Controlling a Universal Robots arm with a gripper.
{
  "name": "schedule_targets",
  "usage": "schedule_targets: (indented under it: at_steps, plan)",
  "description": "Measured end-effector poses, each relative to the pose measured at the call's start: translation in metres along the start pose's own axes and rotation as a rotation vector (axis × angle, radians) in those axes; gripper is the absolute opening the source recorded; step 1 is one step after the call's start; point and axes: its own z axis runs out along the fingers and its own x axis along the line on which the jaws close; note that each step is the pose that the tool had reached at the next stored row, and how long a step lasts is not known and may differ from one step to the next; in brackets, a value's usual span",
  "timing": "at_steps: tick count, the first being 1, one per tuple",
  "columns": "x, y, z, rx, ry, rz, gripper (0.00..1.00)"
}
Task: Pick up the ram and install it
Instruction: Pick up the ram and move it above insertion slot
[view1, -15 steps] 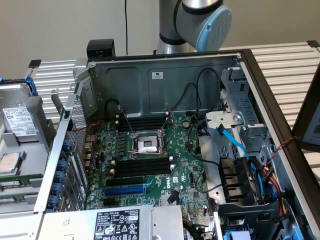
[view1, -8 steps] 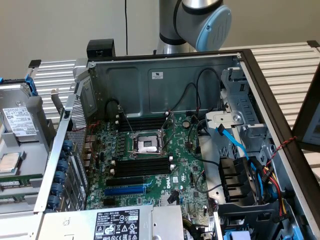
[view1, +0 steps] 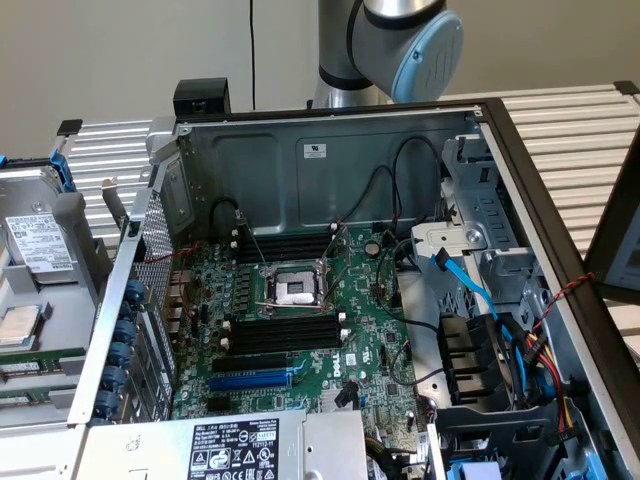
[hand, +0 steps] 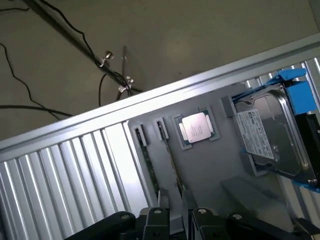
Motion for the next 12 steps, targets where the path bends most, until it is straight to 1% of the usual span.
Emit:
schedule_targets:
  at_steps: [4, 8, 10, 12]
  plan:
    - [0.000, -0.0001, 0.0035, 0.0014, -0.0004, -0.073, 0.25]
    - [0.000, -0.0005, 0.0102, 0.0038, 0.0030, -0.146, 0.25]
    - [0.000, -0.0007, 0.0137, 0.0047, 0.0044, -0.174, 0.25]
    - [-0.001, -0.0008, 0.0174, 0.0053, 0.0051, -0.190, 0.25]
